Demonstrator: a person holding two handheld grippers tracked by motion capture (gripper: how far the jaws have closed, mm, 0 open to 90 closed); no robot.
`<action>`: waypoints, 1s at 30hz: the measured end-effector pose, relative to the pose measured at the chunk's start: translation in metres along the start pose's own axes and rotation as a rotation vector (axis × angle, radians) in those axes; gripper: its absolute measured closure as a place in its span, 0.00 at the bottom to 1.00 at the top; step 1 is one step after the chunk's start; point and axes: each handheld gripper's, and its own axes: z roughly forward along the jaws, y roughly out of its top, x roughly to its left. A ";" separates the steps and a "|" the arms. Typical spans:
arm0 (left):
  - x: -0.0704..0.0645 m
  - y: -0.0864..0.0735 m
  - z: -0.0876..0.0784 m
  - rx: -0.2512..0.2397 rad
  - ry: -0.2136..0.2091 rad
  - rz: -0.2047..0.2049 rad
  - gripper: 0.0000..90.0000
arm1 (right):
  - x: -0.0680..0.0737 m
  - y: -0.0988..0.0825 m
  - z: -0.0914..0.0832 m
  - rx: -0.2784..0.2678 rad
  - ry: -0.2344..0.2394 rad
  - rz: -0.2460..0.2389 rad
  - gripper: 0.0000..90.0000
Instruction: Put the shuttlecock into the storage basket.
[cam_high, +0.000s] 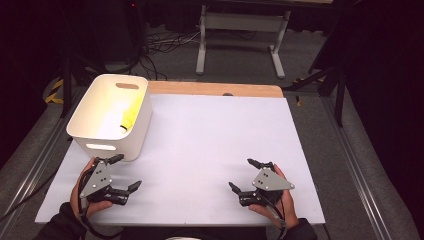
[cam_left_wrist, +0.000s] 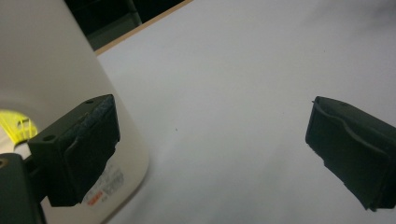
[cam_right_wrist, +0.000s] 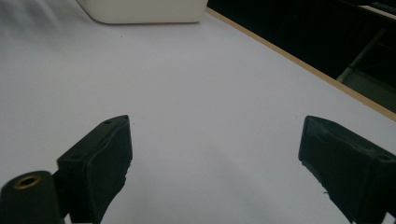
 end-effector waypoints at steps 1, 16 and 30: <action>-0.001 -0.002 -0.001 0.005 0.011 -0.002 0.04 | 0.000 0.000 0.000 -0.003 0.004 0.003 0.11; 0.001 -0.004 -0.007 -0.014 0.011 -0.013 0.04 | 0.001 0.001 0.001 0.003 -0.008 0.001 0.10; 0.002 -0.004 -0.007 -0.019 0.010 -0.006 0.04 | 0.002 0.000 0.001 0.007 -0.009 0.002 0.10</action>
